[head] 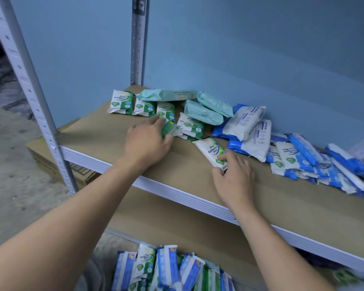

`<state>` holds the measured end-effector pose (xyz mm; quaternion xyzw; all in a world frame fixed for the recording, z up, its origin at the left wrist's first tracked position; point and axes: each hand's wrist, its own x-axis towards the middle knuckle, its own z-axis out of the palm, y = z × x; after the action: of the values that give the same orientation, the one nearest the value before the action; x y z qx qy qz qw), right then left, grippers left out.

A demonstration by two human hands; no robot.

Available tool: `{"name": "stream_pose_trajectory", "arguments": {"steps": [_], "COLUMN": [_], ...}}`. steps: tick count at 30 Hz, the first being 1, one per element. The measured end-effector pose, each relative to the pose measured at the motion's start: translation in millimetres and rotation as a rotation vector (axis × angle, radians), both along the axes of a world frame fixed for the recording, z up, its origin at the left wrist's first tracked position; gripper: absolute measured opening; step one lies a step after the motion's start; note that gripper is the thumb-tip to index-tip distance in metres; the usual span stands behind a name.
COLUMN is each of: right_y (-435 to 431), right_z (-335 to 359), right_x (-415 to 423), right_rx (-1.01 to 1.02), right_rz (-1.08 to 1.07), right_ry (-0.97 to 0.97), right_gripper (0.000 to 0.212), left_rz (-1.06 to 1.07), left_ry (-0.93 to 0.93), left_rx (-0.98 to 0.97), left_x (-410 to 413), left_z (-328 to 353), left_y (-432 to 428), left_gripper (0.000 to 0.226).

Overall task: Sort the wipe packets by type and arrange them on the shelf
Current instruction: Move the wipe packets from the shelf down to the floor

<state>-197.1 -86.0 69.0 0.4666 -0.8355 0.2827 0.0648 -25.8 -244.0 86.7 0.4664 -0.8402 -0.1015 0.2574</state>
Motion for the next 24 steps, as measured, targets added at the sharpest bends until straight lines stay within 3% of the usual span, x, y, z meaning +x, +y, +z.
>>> {"name": "stream_pose_trajectory", "arguments": {"steps": [4,9,17,24], "right_y": [0,-4,5,28], "right_z": [-1,-5,2,23], "right_x": [1,-4,0,15], "right_rx": [-0.047,0.140,0.175,0.338], "right_rz": [-0.038,-0.039,-0.028,0.015], "right_ry": [-0.030,0.050,0.011,0.007], "right_gripper": [0.025,0.053,0.046,0.044], "left_rz": [0.039,-0.007,-0.071,-0.098], "left_ry": [-0.088,-0.050,0.123,0.187], "left_rx": [-0.059,-0.067,-0.004,0.080], "left_x": [-9,-11,26,51], "left_z": [-11,-13,-6,-17], "left_y": [-3,1,32,80], "left_gripper": [0.053,0.048,0.057,0.044]}}
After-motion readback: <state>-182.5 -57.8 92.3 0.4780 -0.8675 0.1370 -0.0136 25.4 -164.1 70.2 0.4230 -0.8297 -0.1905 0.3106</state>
